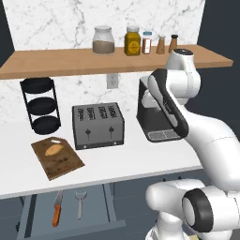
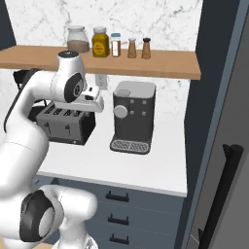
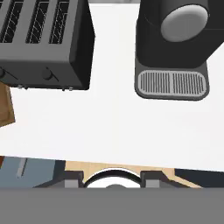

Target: Place the appropriate cutting tool for cutting the potato skin on the cutting board.

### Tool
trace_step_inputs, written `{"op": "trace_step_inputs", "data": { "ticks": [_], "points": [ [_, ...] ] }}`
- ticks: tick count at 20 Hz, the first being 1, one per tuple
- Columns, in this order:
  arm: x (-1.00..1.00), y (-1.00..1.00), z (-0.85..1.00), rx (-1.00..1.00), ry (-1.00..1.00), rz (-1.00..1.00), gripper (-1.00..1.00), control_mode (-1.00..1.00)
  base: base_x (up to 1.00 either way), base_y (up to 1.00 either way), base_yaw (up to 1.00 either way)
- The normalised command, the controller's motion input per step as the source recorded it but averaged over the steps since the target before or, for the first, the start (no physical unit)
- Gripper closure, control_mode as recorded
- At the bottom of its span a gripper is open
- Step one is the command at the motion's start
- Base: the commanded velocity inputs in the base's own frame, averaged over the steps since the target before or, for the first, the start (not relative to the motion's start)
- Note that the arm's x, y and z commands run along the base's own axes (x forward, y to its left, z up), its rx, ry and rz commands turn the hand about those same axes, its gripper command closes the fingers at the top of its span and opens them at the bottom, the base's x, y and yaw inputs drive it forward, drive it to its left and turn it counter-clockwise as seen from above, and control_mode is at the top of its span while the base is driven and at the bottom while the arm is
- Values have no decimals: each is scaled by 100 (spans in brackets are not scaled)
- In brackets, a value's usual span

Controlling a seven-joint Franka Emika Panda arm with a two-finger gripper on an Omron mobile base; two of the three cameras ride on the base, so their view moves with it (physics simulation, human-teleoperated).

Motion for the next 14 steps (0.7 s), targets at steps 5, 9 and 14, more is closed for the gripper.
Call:
{"op": "trace_step_inputs", "data": {
  "ticks": [5, 9, 14],
  "points": [
    [-45, 36, -3, -11, -12, 0, -100, -100, 0, 0, 0],
    [-83, 100, -61, -43, -3, 9, -100, -100, 0, 0, 0],
    [-30, 100, -56, -32, 9, 7, -100, -100, 0, 0, 0]
  ]
}}
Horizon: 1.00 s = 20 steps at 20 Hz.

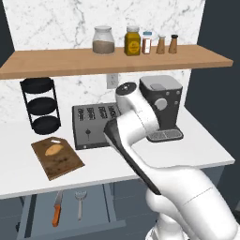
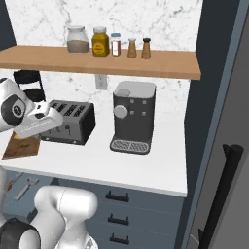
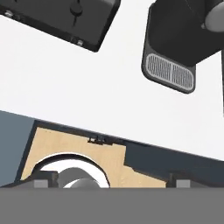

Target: Place the appropriate cutting tool for cutting the potato skin on the cutting board.

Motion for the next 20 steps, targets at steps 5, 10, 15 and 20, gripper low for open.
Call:
{"op": "trace_step_inputs", "data": {
  "ticks": [5, 10, 15, 20],
  "points": [
    [-2, 100, -52, -9, 1, 0, -100, -100, 0, 0, 0],
    [-7, 99, -91, 0, 7, -5, -100, -100, 0, 0, 0],
    [-11, 97, -99, 0, 8, -11, -100, -100, 0, 0, 0],
    [0, 65, -83, 0, 7, -7, -100, -100, 0, 0, 0]
  ]
}}
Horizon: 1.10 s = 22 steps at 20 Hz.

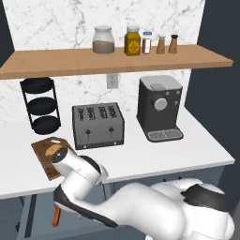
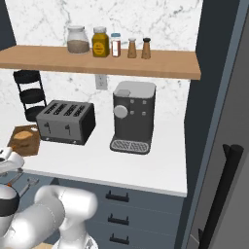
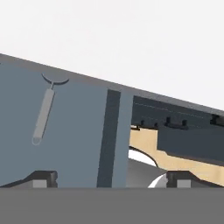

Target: Place the appropriate cutting tool for cutting the potato skin on the cutting board.

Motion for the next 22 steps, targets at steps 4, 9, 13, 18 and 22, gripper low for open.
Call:
{"op": "trace_step_inputs", "data": {
  "ticks": [4, 9, 13, 18, 22],
  "points": [
    [0, 37, -87, 4, 10, -3, -100, -100, 0, 0, 0],
    [0, 26, -80, 9, 7, -2, -100, -100, 0, 0, 0],
    [5, 19, -57, 9, 8, -1, -100, -100, 0, 0, 0],
    [0, 26, -52, 2, 13, -1, -100, -100, 0, 0, 0],
    [0, 20, -40, 0, 17, 0, -100, -100, 0, 0, 0]
  ]
}}
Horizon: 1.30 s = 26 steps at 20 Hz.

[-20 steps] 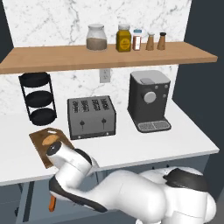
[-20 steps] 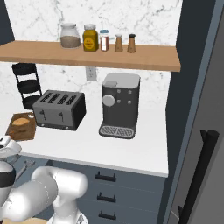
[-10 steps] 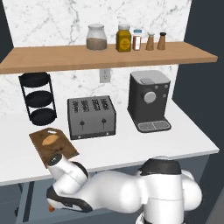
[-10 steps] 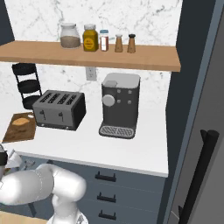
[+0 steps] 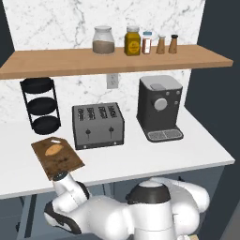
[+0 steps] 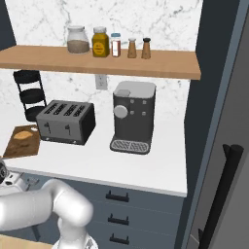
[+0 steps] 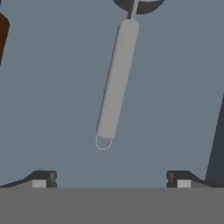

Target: Place the appropriate cutting tool for cutting the potato skin on the cutting board.

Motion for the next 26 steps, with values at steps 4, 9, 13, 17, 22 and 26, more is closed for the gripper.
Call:
{"op": "trace_step_inputs", "data": {
  "ticks": [4, 9, 13, 17, 22, 26],
  "points": [
    [-5, 24, -38, 0, 21, 0, -100, -100, 0, 0, 0],
    [-27, 23, -50, 0, 17, 0, -100, -100, 0, 0, 0],
    [-78, 17, -37, 2, 5, 0, -100, -100, 0, 0, 0],
    [-100, 11, -7, 5, 2, -7, -100, -100, 0, 0, 0],
    [-100, 8, -4, 7, 5, -14, -100, -100, 0, 0, 0],
    [-100, 3, -2, 8, 2, -16, -100, -100, 0, 0, 0]
  ]
}}
